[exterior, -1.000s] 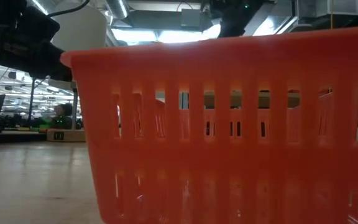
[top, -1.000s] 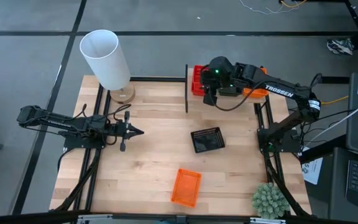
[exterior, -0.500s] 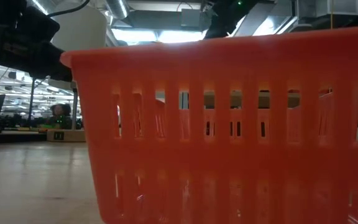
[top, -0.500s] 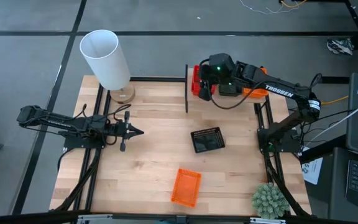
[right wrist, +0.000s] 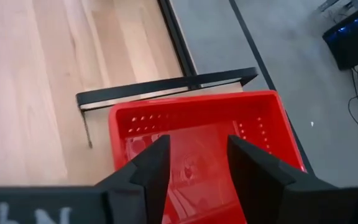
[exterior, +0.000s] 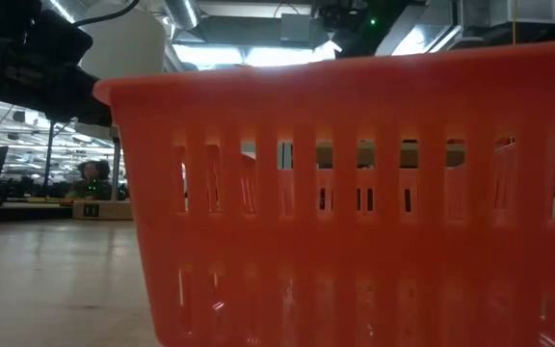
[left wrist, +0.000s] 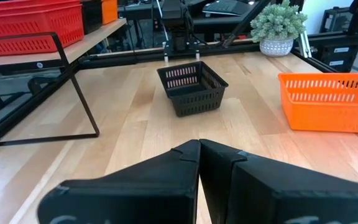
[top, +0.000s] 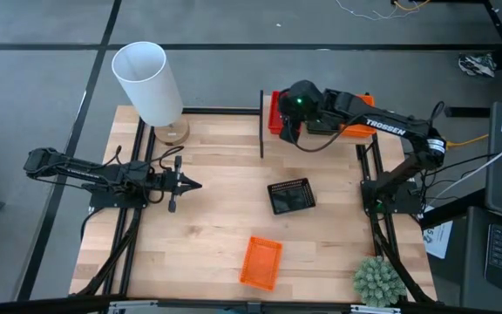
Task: Stack baskets on shelf by color
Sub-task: Stack the red basket on top of the red basket on the shelf
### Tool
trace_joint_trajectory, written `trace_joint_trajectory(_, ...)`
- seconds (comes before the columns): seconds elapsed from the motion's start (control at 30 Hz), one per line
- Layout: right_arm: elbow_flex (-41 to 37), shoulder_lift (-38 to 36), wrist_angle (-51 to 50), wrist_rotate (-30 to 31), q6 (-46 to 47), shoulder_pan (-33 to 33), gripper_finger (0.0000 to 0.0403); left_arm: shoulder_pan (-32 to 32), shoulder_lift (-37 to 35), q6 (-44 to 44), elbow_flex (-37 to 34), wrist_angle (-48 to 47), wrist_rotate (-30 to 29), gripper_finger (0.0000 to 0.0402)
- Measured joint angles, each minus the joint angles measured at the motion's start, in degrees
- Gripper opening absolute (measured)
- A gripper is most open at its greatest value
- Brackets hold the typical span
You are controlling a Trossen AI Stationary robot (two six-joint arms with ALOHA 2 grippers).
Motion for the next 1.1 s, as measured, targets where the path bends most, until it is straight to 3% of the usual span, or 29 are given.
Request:
trace_joint_trajectory(0.2, 0.0, 0.2, 0.31, -1.0, 1.12, 0.02, 0.0158, 0.0, 0.0, 0.0, 0.0, 0.0, 0.01, 0.0)
trace_joint_trajectory(0.37, 0.0, 0.04, -3.52, -13.31, 7.41, 0.02, 0.0158, 0.0, 0.0, 0.0, 0.0, 0.0, 0.01, 0.0)
trace_joint_trajectory(0.43, -0.02, 0.04, -4.6, -15.44, 7.26, 0.15, 0.0158, 0.0, 0.02, 0.0, 0.0, 0.0, 0.0, 0.0)
trace_joint_trajectory(0.5, -0.02, 0.04, -5.5, -11.21, 7.44, 0.21, 0.0158, 0.0, 0.01, -0.07, 0.0, 0.0, 0.01, 0.0)
trace_joint_trajectory(0.7, -0.02, 0.24, -5.7, 15.9, 9.08, -0.58, 0.0158, 0.0, 0.0, -1.2, 0.0, 0.0, 0.02, 0.0)
trace_joint_trajectory(1.1, -0.02, 0.37, -8.64, 16.06, 16.9, -8.74, 0.0158, 0.0, 0.0, -1.01, 0.0, 0.0, 0.02, 0.0)
